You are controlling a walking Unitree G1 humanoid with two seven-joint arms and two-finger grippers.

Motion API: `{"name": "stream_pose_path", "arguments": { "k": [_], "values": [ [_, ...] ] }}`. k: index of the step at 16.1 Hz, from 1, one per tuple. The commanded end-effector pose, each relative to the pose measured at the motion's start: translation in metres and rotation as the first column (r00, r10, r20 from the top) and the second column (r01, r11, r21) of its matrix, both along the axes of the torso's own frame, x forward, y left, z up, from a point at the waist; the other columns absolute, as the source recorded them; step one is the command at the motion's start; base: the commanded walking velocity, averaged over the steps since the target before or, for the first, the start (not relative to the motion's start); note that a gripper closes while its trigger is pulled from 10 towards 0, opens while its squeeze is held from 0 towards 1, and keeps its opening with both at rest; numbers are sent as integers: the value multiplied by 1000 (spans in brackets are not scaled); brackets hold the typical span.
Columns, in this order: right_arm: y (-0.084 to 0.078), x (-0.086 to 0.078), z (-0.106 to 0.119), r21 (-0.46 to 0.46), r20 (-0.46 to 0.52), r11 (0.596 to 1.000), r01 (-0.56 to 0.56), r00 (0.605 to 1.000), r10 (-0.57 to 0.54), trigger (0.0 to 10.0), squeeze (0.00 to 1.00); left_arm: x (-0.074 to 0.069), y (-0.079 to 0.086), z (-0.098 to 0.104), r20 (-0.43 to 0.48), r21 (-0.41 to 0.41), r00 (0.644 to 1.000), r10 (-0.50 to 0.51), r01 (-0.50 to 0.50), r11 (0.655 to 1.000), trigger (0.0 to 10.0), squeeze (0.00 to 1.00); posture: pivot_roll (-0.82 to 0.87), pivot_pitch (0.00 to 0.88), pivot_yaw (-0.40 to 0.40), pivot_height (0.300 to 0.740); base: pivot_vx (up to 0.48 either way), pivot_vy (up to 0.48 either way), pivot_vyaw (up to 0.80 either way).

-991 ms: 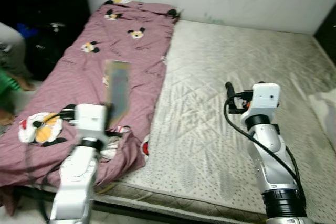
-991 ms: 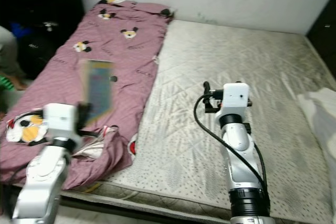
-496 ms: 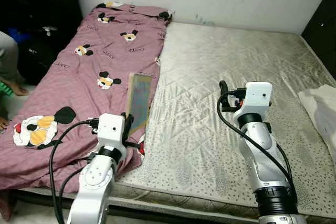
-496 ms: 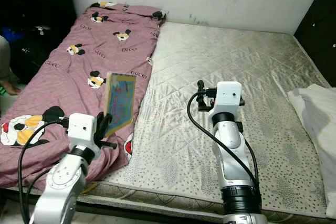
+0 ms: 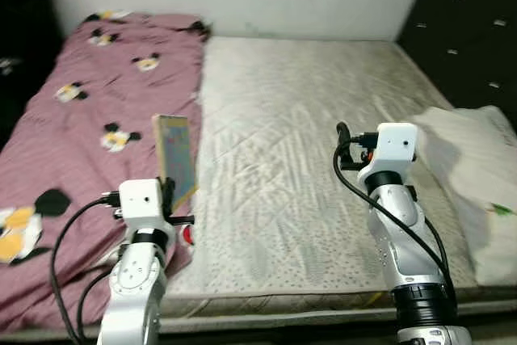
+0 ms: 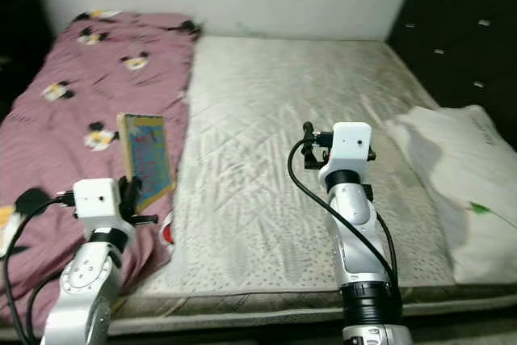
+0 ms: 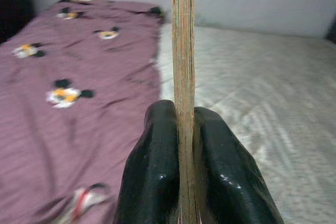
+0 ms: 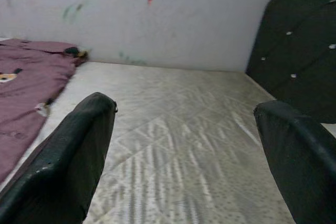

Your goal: Clean up the room

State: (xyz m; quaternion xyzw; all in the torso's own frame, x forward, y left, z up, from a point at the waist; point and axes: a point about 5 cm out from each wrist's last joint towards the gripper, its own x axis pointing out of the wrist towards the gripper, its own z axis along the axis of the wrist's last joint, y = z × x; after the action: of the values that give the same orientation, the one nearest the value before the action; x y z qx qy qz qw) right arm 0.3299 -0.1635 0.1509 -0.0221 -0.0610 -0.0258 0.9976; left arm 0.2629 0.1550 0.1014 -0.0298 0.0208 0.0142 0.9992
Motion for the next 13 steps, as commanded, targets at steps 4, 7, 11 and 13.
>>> {"name": "stream_pose_path", "arguments": {
  "k": [4,7,11,13],
  "values": [
    [-2,-1,-2,-8,-13,1000,5,1000,-5,10000,0,7,-8,14,68,-11,997,-43,44,999,10000,0,-3,60,-33,740,0,0,-800],
    [-3,-2,-4,-13,-19,1000,5,1000,-6,10000,0,6,-6,12,69,-6,997,-31,31,999,10000,0,-3,55,-31,740,0,0,-800],
    [-1,2,-1,0,-4,1000,-2,1000,2,10000,0,9,-6,15,76,-6,997,-28,29,1000,10000,0,4,39,-27,740,0,0,-703],
    [3,3,0,-1,2,1000,-12,1000,12,10000,0,11,-4,17,85,-4,996,-27,27,1000,10000,0,6,34,-25,740,0,0,0]
  ]
}}
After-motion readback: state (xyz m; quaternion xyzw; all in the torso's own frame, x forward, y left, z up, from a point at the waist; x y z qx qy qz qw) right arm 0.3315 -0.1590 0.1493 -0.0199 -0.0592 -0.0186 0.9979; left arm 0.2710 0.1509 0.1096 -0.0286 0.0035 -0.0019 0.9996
